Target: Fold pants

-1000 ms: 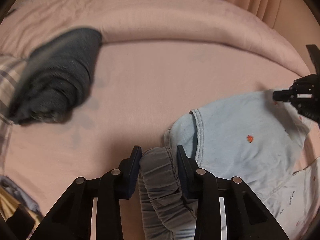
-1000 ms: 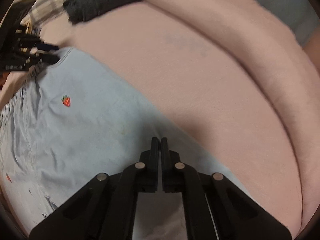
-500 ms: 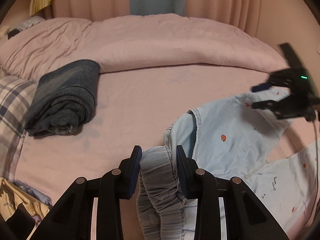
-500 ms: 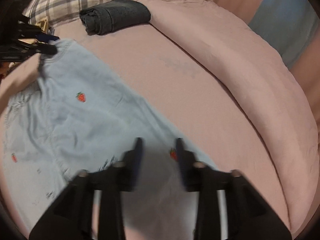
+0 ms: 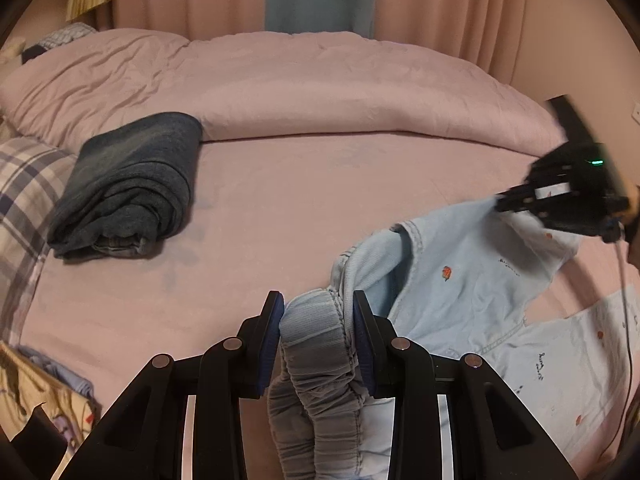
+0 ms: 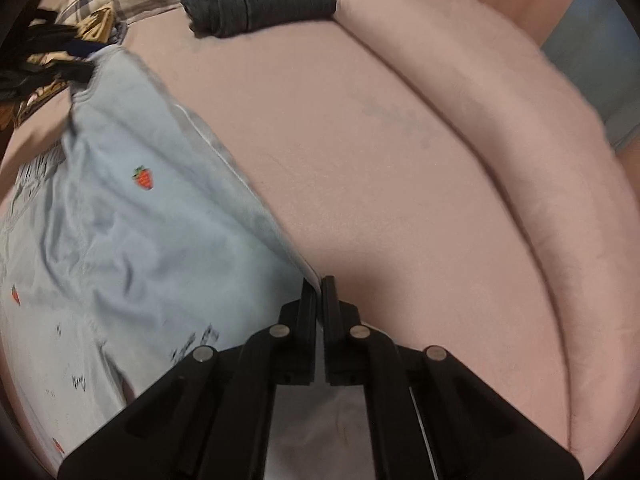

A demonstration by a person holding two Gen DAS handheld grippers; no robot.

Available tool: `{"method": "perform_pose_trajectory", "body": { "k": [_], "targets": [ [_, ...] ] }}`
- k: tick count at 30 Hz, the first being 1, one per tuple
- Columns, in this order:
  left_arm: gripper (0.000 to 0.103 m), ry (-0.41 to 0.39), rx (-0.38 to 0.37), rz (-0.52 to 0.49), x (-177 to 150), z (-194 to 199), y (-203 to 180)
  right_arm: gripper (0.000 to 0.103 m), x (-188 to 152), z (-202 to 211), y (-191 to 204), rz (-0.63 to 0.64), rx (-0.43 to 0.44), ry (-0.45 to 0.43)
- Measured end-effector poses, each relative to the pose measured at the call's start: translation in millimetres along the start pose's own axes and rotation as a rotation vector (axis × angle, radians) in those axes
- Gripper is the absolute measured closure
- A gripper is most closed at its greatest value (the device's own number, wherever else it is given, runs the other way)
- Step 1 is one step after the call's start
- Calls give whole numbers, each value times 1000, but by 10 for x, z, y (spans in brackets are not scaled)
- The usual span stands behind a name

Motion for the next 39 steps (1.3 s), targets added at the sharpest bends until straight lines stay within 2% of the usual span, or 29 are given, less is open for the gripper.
{"method": "perform_pose_trajectory", "body": {
  "k": [5,8,11,13,17,20,22,26,30,33,36,37,39],
  "targets": [
    [70,-86,8,-13,-114,421,-45,101,-79,738,313,28,-102,-131],
    [70,-141,18,-39,-315,737,-135,101,-234,1210,619,45,-135,-213],
    [70,-180,63,-99,-592,950,-225,100,-480,1475,1093,99,-179,-235],
    [70,-191,86,-136,-801,1018,-262,100,-693,1561,1449,142,-173,-227],
    [70,-146,88,-145,-1167,973,-247,100,-1146,1465,2180,181,-72,-176],
    [69,-82,107,-138,-1410,804,-228,100,-1431,1130,2628,236,-18,-74],
    [70,-45,113,-116,-1502,710,-219,100,-1533,930,2793,236,28,-33],
    [70,-59,107,-88,-1511,726,-191,100,-1621,686,2975,293,11,25],
    [70,-95,89,-53,-1492,821,-144,100,-1519,784,2989,297,-5,18],
    [70,-72,80,-35,-1608,766,-139,99,-1496,879,3020,295,-3,-4],
    [69,-20,141,-132,-1783,600,-274,99,-1630,698,3083,276,29,32],
    [69,-26,162,-146,-1795,578,-302,97,-1697,605,3114,282,23,49],
    [66,-16,171,-131,-1753,586,-279,99,-1730,527,3106,252,21,24]
  ]
}}
Point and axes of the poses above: each gripper's, at about its wrist camera, not at the fingertips, and z roughly against the way its jaws point, y to its left, x to its top, the point moved 4 cm from there along -z, roughly the way its jaws point, and after that the axes turned 10 degrees about x, right-handed, at the moved point
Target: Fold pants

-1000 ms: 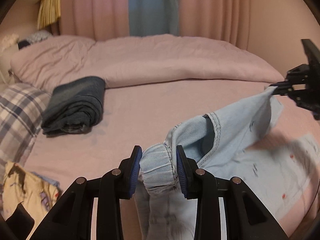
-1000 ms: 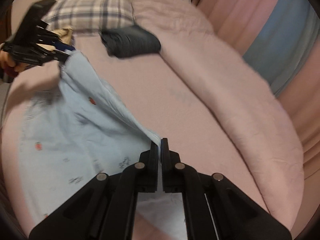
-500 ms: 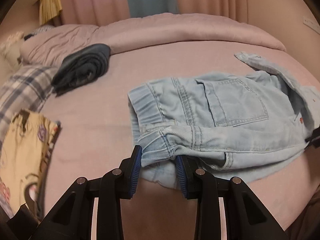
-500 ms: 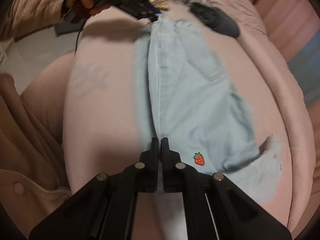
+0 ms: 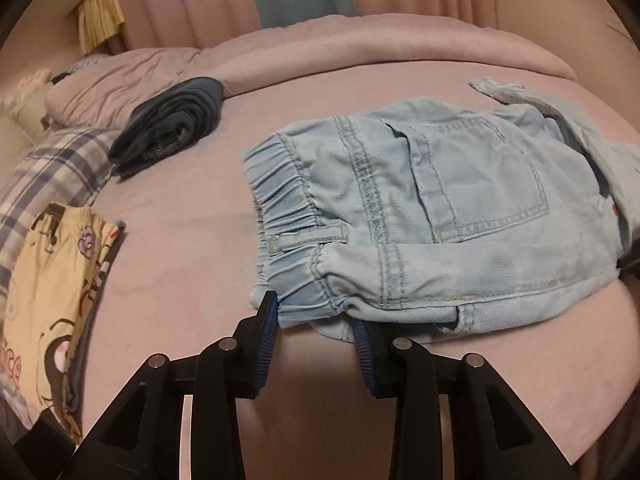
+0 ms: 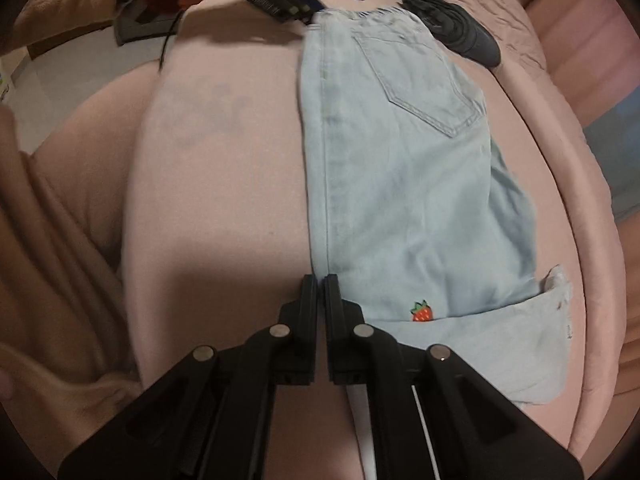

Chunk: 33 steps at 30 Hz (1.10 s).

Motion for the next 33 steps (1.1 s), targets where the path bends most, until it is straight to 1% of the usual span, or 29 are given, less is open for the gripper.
{"method": "perform_pose_trajectory", "body": {
  "k": [1,3,5,6,7,9,10,11,13,14,15,16,17,18,19,20,23,25,27,30,33],
  "targets": [
    [66,18,-6,19,14,10,34,100,13,6,-45,-31,14,-17],
    [65,51,-26,68,26,74,137,99,3,59,-120,-107,55,-47],
    [61,68,-21,106,-19,192,227,91,-25,144,-164,-160,76,-75],
    [60,60,-20,125,-44,278,267,85,-44,209,-173,-179,86,-91],
    [59,48,-24,142,-64,365,295,80,-61,294,-194,-205,103,-116],
    [59,27,-33,188,-74,546,344,76,-139,559,-288,-304,155,-207],
    [59,12,-45,209,-50,616,348,74,-189,693,-381,-358,162,-253],
    [59,-11,-72,231,2,695,330,73,-242,793,-453,-401,158,-285],
    [59,-50,-135,241,143,792,196,69,-379,1001,-714,-507,124,-351],
    [59,-63,-180,232,250,806,81,67,-443,1098,-904,-568,91,-378],
    [59,-69,-235,215,352,818,-82,63,-505,1172,-1105,-633,53,-389],
    [59,-73,-289,195,439,826,-254,59,-549,1214,-1251,-684,15,-382],
    [59,-82,-368,169,558,834,-513,57,-597,1233,-1462,-750,-43,-359],
    [59,-82,-411,152,631,823,-654,55,-636,1221,-1623,-800,-77,-334],
    [59,-81,-469,124,722,817,-882,55,-664,1172,-1848,-863,-104,-299],
    [59,-76,-528,91,827,809,-1160,55,-647,1130,-1973,-895,-101,-285],
    [59,-70,-647,40,1056,745,-1703,56,-556,882,-2370,-994,-45,-246],
    [59,-36,-673,27,1136,636,-1947,56,-433,700,-2565,-1021,-35,-200],
    [59,22,-686,32,1184,453,-2155,57,-319,503,-2750,-1044,-40,-136],
    [59,88,-709,46,1186,252,-2311,57,-155,139,-2988,-1062,-54,-23],
    [59,115,-728,45,1165,181,-2383,58,-89,-180,-3091,-1047,-69,87]
  ]
}}
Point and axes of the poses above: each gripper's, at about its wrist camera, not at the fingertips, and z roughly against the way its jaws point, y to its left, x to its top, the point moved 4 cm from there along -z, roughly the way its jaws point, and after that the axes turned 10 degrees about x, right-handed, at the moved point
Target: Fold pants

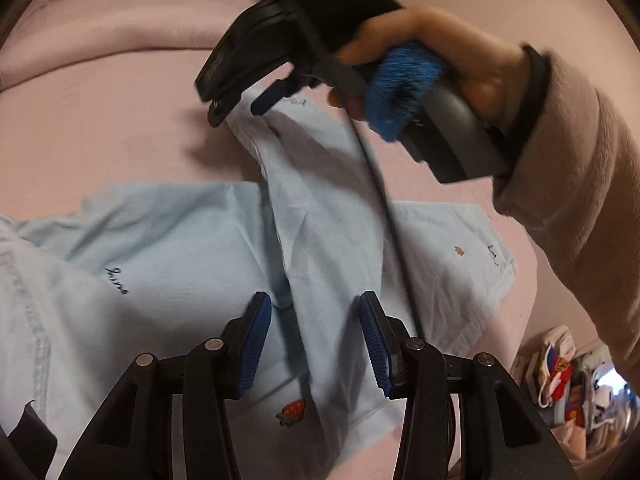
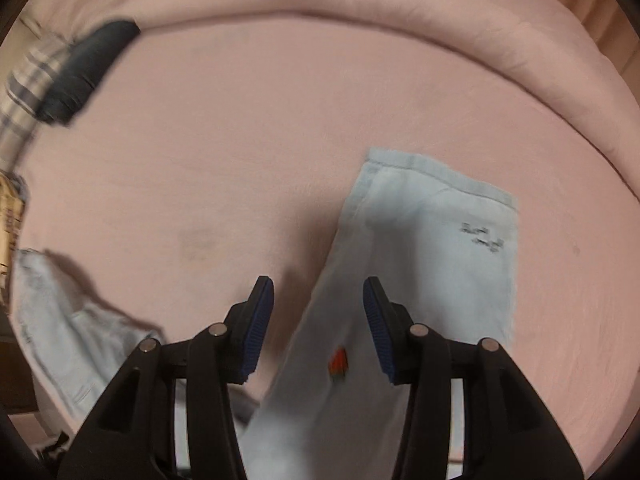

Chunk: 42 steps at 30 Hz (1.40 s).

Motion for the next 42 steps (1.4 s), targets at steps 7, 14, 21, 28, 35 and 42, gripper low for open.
{"method": "perform_pose_trajectory", "body": {
  "k": [7,14,21,28,35,42],
  "targets": [
    [96,-3,-31,-47,-19,37,-30,100,-82,-125,-77,62,-83,17],
    [100,-46,-49,-124,-11,135,-312,100,-603,960,-485,-108,83,-291],
    [100,-43,-26,-312,-153,104,-762,100,-1603,1848,-967,-334,178,-599],
    [100,34,10,-409,-338,-103,-838,96,-2898,1658,-1250,-649,236,-719],
    [100,87,55,-465,-364,-190,-853,84,-3454,968,-1254,-865,348,-667],
    [100,106,91,-497,-399,-244,-857,48,-3369,1134,-1357,-974,333,-763]
  ]
}}
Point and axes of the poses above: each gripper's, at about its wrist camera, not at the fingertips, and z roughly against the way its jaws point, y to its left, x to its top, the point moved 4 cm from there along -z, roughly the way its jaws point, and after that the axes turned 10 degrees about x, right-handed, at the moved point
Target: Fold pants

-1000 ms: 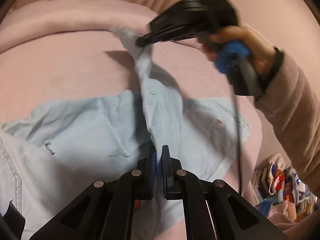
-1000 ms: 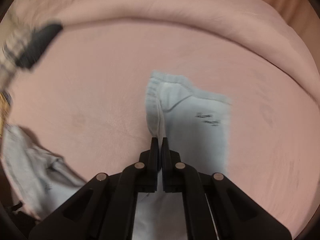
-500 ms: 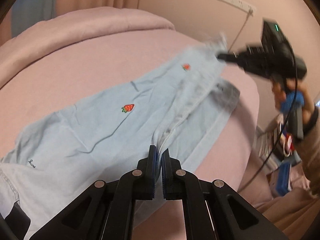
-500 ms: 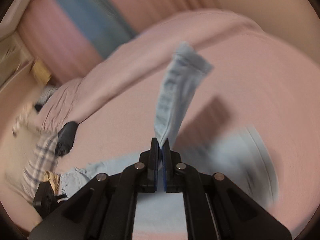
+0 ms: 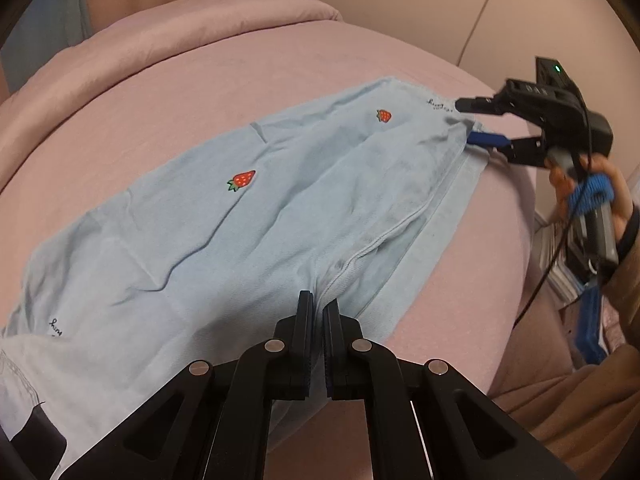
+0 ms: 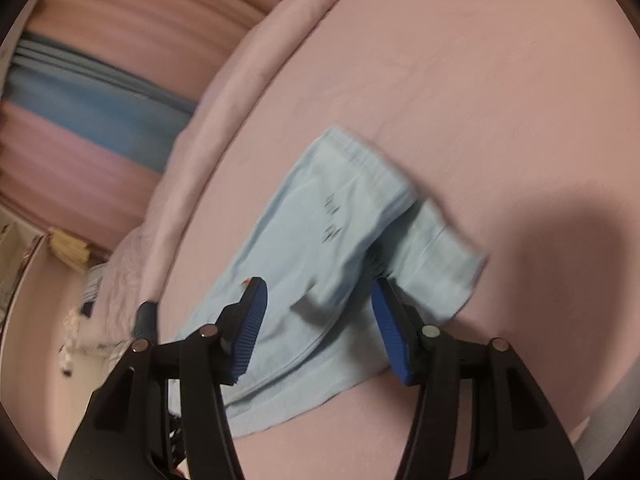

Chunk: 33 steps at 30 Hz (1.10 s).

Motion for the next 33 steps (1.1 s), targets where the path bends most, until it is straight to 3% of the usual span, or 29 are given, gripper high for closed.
{"method": "perform_pose_trajectory", "body": {
  "k": [2,3,4,5,9,14,20,24,27,30,31,33],
  "targets": [
    [101,6,4,-8,-19,5,14,52,61,-52,-9,-5,-28,2],
    [101,5,5,-6,-23,1,9,65,89,-67,-21,-1,-36,2],
    [101,3,4,-4,-31,12,-3,86,109,-107,15,17,-38,1],
    [102,-2,2,1,-28,35,11,94,130,-93,2,28,-30,0],
    [102,-48,-8,7,0,212,16,98,186,148,-140,50,5,-22],
    [102,-75,-30,-53,-25,398,-62,98,150,370,-105,98,2,-18],
    [102,1,-9,-111,-182,144,-206,99,1,135,-473,80,-132,76],
    [102,16,-27,-92,-140,127,-168,101,67,124,-567,34,-104,71],
    [102,8,-45,-97,-160,290,-148,93,150,183,-552,30,-107,93],
    [100,-16,-94,-63,-180,535,-42,77,265,387,-473,109,-188,64],
    [100,-30,-125,-30,-167,610,11,66,320,468,-439,140,-228,38],
    [100,-73,-172,50,-133,741,153,61,425,632,-387,210,-332,-32]
  ]
}}
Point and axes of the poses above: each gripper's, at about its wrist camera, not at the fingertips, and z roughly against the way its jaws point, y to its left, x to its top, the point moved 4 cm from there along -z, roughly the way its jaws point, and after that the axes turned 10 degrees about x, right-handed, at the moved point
